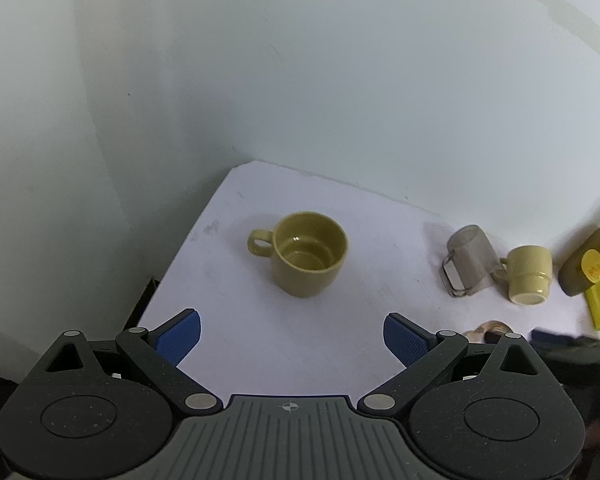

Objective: Flip cup upright
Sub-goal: 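Open the right tool and lift it away from the glass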

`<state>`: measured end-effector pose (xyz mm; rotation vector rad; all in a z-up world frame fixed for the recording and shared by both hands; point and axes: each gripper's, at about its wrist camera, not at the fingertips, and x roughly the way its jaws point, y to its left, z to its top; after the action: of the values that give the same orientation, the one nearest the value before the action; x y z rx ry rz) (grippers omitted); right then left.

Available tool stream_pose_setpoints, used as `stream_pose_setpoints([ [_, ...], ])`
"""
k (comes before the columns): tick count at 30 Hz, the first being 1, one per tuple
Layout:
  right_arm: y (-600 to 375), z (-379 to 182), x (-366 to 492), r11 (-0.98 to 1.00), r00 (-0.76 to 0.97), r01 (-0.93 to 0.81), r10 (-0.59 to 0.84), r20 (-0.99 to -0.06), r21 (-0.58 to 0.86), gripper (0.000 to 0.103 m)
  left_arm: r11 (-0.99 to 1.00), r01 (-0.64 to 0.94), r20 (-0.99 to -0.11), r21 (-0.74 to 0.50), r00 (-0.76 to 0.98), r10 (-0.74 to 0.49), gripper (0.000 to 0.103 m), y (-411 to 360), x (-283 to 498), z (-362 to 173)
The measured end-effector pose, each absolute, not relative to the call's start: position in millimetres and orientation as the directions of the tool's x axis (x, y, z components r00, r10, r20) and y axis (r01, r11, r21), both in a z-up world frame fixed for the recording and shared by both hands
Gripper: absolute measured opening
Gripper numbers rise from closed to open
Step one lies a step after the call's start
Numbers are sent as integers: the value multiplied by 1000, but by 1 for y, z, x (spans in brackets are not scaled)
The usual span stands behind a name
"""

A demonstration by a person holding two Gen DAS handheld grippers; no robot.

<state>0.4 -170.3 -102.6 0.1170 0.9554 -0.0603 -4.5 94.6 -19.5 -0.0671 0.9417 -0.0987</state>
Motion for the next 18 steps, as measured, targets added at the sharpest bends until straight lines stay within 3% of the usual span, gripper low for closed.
stream_pose_setpoints([
  [3, -183, -73, -10, 985, 618, 130, 8, -786, 111, 94, 992, 63, -813, -111, 569, -127, 99, 81, -7, -14],
  [4, -188, -61, -15, 983, 623, 137, 8, -783, 119, 103, 992, 68, -816, -105, 564, -125, 99, 72, -11, -9],
  [10, -194, -30, -34, 986, 580, 156, -43, -814, 59, 103, 994, 70, -819, -87, 563, -112, 101, 37, -19, -3],
  [18, -204, -22, -36, 997, 447, 67, 1, -894, 35, 103, 999, 33, -830, -29, 556, -42, 102, 10, -33, 4],
])
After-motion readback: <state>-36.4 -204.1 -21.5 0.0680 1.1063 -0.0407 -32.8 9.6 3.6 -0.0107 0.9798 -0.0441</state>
